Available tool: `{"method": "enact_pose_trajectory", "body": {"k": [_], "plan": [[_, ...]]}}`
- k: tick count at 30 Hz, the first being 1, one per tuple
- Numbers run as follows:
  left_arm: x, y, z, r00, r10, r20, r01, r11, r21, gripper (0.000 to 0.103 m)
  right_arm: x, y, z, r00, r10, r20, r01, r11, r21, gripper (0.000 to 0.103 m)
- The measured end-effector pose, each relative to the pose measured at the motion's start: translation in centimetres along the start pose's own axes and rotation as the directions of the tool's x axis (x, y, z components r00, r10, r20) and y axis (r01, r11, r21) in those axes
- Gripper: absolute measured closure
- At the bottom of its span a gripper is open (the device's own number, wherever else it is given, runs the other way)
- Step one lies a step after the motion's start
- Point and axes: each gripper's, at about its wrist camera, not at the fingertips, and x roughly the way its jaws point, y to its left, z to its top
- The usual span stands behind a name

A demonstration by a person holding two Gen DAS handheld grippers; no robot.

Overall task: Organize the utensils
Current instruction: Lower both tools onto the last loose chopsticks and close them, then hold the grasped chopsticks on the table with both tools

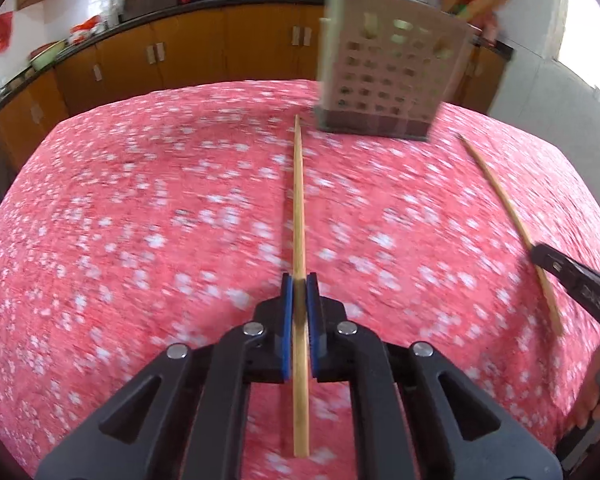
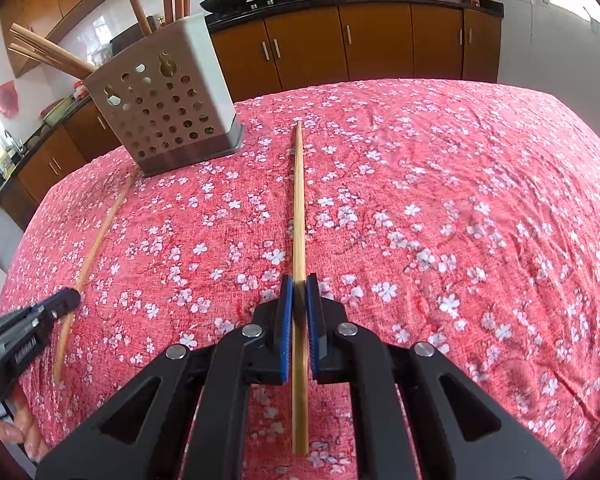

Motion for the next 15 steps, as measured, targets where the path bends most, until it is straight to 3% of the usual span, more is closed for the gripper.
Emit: {"method": "enact_pose_trajectory", "body": {"k": [6,15], "plan": [[1.7,4.7,2.4,0.998,0.069,-0.005,-0.069,0.992,-0.106,0.095,1.6,0.6,1.4,0.999,-0.033,0.001,0.033,0.998,-0.052,0.095],[3.5,6.5,4.7,0.995,0.097,0.01,-0.096,0.991,-0.088,0.093,4.3,0.6,4.1,0.998,-0.069,0.003,0.069,0.994,-0.086,0.095]]}}
